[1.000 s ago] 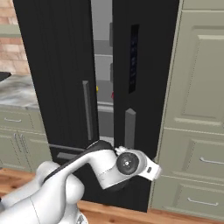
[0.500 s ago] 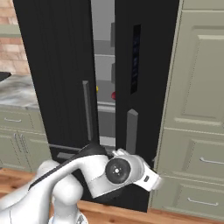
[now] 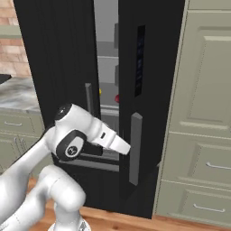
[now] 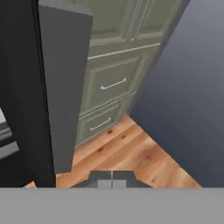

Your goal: Open the fridge, remove the pear, lemon, and shrimp, and place them on any counter.

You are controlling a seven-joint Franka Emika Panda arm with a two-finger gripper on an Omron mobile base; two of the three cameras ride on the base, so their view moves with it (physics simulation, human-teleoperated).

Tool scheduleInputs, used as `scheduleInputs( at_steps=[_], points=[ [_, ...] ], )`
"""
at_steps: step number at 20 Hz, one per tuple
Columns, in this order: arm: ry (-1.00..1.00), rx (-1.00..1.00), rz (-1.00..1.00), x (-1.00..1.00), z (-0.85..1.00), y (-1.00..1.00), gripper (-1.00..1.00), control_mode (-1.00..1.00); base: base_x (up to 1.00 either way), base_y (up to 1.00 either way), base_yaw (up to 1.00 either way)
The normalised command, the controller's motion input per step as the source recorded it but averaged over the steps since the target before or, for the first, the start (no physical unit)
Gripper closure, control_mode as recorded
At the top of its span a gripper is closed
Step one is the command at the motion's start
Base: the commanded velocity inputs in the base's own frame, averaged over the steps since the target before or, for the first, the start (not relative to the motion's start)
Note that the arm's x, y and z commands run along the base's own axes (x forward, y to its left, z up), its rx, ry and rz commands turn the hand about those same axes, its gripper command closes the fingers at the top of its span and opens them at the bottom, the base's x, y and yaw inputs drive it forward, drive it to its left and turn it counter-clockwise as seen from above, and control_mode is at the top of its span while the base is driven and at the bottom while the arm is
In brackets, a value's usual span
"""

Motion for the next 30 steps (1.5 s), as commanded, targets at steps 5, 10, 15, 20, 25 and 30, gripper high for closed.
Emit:
scheduleInputs(
  at_steps=[5, 10, 15, 20, 25, 30],
  points=[
    [0.35, -0.27, -0.14, 0.63, 0.02, 0.58, 1.0, -1.0, 0.0, 0.0, 0.0],
    [0.06, -0.11, -0.02, 0.13, 0.35, 0.11, 1.0, -1.0, 0.0, 0.0, 0.0],
    [0.05, -0.17, -0.09, 0.44, 0.66, 0.26, -1.0, -1.0, 0.0, 0.0, 0.0],
    [0.2, -0.17, -0.02, 0.71, 0.79, 0.23, -1.0, -1.0, 0.0, 0.0, 0.0],
    [0.21, -0.1, -0.03, 0.77, 0.61, 0.03, -1.0, -1.0, 0.0, 0.0, 0.0],
    [0.07, -0.12, -0.06, 0.43, 0.12, 0.2, -1.0, -1.0, 0.0, 0.0, 0.0]
  ],
)
